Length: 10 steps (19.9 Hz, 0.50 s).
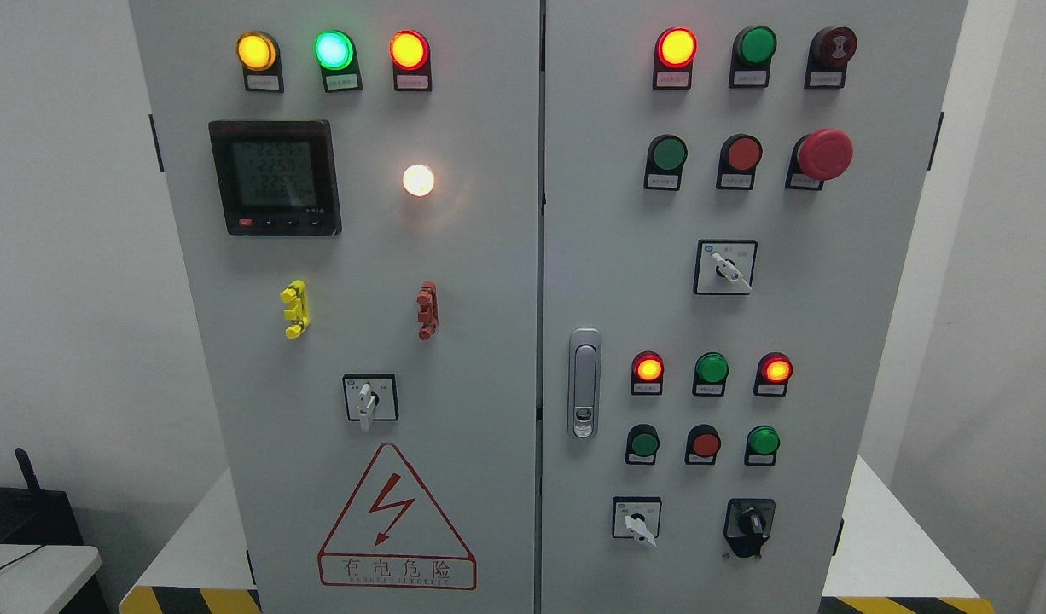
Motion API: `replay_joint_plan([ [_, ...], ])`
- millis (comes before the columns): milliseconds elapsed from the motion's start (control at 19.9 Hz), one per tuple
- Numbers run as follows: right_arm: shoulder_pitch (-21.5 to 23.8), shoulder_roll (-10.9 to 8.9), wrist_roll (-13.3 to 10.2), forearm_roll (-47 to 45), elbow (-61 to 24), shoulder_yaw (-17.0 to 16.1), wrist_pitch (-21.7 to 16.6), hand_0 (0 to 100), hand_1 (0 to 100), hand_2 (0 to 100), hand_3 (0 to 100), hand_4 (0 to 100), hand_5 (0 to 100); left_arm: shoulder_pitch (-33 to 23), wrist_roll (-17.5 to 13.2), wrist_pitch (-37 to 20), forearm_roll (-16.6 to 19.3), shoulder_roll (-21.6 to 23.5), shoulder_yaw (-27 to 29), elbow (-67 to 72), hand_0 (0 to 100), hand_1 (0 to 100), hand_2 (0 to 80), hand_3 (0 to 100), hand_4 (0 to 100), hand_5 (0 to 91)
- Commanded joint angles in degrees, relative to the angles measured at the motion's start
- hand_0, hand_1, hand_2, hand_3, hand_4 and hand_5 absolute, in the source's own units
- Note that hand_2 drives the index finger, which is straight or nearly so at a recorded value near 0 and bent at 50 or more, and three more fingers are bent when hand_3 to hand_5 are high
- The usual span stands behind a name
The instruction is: Turn on light switch 1
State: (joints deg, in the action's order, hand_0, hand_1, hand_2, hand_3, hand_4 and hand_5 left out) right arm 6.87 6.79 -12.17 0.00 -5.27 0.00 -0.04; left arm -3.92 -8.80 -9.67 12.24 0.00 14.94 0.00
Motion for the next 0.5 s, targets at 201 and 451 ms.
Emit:
replay_joint_plan([
  [201, -0.02, -0.02, -0.04, 0.26, 0.00, 1.32, 0.04, 12, 39, 0, 0, 0, 0, -0.03, -0.16, 0.35, -0.03, 0.44, 0.09, 1.23, 16, 0, 0.0, 0, 0, 0.0],
  [451, 0.07, 0.06, -0.04, 0.26, 0.00, 1.32, 0.04, 12, 39, 0, 0, 0, 0, -0.03, -0.16, 0.35, -0.03, 0.44, 0.27, 1.23, 16, 0, 0.0, 0, 0, 0.0],
])
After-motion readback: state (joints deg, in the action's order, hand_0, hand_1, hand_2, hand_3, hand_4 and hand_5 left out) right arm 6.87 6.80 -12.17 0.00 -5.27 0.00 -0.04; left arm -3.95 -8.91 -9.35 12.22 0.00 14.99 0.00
